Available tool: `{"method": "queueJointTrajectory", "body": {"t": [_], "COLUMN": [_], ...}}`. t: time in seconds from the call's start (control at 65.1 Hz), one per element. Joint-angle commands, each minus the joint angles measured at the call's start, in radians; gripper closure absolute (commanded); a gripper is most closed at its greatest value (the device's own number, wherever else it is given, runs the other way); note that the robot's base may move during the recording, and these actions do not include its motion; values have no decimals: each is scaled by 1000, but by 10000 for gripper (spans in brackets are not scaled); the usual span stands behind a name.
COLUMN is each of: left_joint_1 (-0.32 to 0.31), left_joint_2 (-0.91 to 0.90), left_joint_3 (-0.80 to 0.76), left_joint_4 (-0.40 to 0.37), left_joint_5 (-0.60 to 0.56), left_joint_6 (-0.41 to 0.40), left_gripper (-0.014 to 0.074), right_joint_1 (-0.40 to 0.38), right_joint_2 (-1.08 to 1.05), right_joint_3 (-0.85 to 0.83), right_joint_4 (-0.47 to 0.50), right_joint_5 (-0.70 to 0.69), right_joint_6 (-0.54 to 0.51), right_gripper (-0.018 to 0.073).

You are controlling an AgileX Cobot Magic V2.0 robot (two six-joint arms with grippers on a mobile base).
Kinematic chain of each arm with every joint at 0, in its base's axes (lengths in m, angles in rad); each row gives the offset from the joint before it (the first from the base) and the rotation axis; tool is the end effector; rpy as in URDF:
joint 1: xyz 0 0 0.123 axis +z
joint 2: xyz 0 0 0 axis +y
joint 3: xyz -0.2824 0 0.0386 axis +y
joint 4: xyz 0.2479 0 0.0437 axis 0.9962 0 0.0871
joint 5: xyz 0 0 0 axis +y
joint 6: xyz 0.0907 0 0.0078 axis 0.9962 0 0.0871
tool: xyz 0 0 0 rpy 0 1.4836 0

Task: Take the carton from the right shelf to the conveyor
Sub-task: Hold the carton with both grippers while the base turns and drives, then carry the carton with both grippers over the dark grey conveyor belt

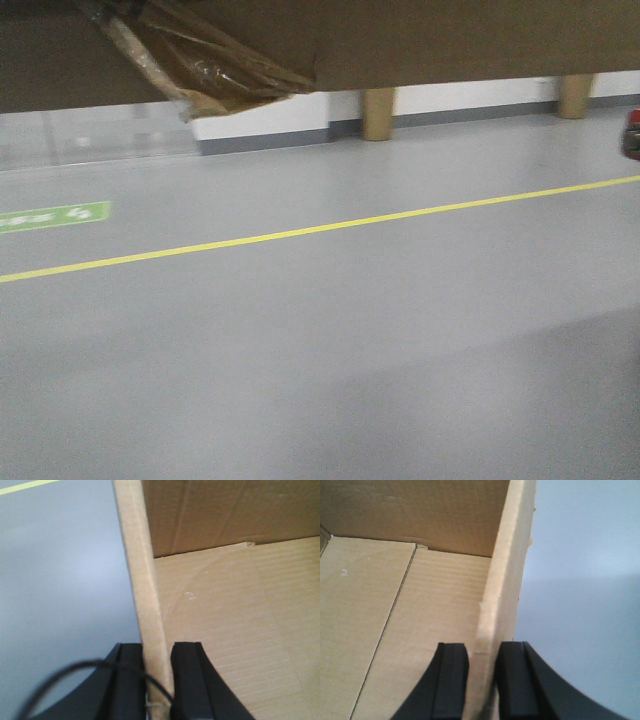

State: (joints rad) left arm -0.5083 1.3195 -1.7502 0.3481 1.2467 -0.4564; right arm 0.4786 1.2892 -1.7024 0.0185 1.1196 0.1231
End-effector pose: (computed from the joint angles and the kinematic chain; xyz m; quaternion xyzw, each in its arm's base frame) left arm 0.2235 -0.0908 0.4931 0.0066 0.8990 -0.0340 0.4365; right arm 0.2142 0.1129 0.4916 -0.1574 0.8748 0.1446 0.4347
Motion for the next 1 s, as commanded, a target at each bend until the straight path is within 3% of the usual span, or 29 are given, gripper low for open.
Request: {"method": "queueJointTrajectory", "body": {"t": [0.0, 0.43, 0.983], "left_joint_1": [-11, -11, -11], "left_joint_2": [-7, -7, -7], "left_joint_3": [-9, -9, -9], "left_joint_4": [-46, -32, 179], "left_joint_5": [-26, -26, -26], "left_joint_6": [2, 2, 2], "left_gripper": [615, 615, 615], "right_joint_1": [-6, -6, -6], "right_joint_2": [-5, -5, -5], "right_joint_3": [-5, -5, -5], "right_joint_4": [1, 1, 1], "right_joint_5": [-81, -81, -81], "right_joint_6": [-1, -1, -1], "right_gripper": [617, 617, 617]}}
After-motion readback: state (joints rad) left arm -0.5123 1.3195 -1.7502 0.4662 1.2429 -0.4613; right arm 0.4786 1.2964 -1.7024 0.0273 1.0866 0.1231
